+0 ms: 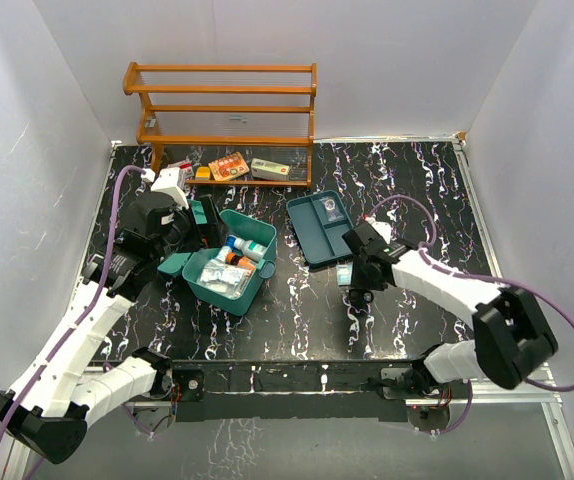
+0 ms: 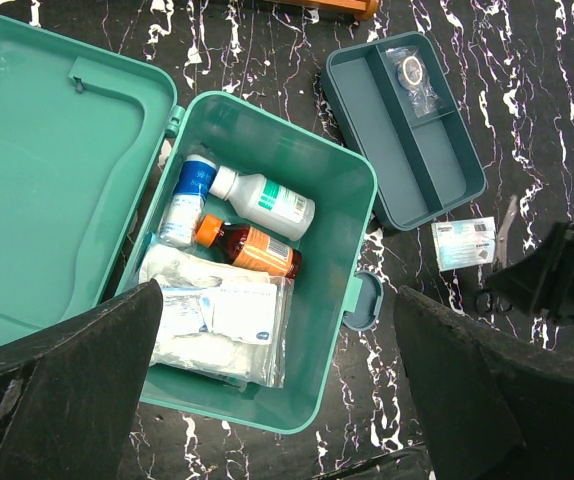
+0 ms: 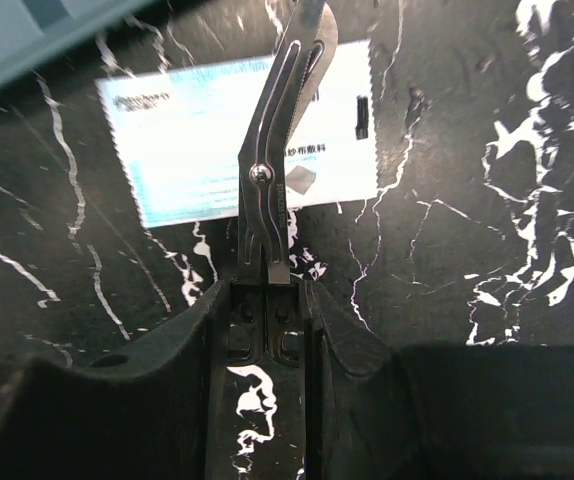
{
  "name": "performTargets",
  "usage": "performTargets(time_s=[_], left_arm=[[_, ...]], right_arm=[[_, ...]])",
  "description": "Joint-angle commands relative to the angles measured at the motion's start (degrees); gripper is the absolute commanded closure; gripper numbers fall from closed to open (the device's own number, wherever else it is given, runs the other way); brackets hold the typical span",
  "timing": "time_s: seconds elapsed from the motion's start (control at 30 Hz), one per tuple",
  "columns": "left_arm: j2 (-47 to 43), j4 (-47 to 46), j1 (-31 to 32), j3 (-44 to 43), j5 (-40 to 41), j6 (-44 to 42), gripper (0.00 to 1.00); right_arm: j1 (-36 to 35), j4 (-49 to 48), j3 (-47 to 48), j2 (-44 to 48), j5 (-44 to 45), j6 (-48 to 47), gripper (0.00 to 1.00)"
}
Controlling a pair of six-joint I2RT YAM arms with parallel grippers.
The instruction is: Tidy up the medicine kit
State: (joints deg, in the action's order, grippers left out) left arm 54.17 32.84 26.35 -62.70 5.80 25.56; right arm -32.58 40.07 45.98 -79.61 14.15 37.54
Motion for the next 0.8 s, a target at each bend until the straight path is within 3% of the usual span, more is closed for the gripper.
performTargets(time_s=[0.0, 0.27, 0.63, 0.77], left_arm=[[-0.1, -0.7, -0.2, -0.2, 0.6, -0.5, 0.01], [0.5, -1.0, -0.3, -0.9, 0.8, -0.8, 0.01], [1.5, -0.7, -0.2, -4.2, 4.4, -2.6, 0.01], [2.4, -0.5, -0.3, -5.8, 5.8, -3.4, 0.01]], right_arm=[[-0.2, -3.7, 0.5, 6.7, 5.6, 1.9, 1.00], [-0.2, -7.2, 6.6, 6.6, 7.3, -2.9, 1.00], [-0.2, -18.0, 22.6, -10.8, 0.1, -18.7, 1.00], [0.0, -15.1, 30.3, -18.9, -3.6, -24.7, 1.00]])
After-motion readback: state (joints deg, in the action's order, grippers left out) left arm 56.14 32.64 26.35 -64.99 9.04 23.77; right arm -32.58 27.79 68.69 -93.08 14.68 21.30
